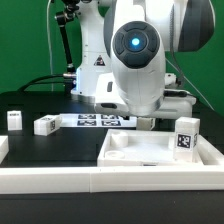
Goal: Assemble square table
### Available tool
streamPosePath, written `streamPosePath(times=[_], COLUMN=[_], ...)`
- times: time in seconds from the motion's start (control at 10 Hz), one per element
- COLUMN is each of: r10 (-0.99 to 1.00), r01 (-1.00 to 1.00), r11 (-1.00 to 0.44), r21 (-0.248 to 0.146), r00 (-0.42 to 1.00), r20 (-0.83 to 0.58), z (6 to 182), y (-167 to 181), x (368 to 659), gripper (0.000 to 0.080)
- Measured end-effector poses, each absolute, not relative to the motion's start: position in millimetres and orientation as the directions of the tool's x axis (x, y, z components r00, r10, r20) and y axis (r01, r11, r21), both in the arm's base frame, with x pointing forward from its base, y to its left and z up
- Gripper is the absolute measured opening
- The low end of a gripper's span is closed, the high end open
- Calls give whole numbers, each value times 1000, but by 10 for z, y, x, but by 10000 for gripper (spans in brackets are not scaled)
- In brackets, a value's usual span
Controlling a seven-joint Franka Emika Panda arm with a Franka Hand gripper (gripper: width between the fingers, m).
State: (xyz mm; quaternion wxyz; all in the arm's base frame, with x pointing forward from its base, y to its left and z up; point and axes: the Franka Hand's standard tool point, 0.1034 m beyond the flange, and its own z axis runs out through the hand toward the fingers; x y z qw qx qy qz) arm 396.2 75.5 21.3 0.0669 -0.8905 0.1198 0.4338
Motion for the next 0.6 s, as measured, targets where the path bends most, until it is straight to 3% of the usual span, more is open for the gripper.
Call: streamPosePath(times=[0.6], r10=[-187], r01=[-280], r11=[-960], r21=[21], r00=[582], r20=[-791], z=[40], y=[766], x=[3700], gripper=[648])
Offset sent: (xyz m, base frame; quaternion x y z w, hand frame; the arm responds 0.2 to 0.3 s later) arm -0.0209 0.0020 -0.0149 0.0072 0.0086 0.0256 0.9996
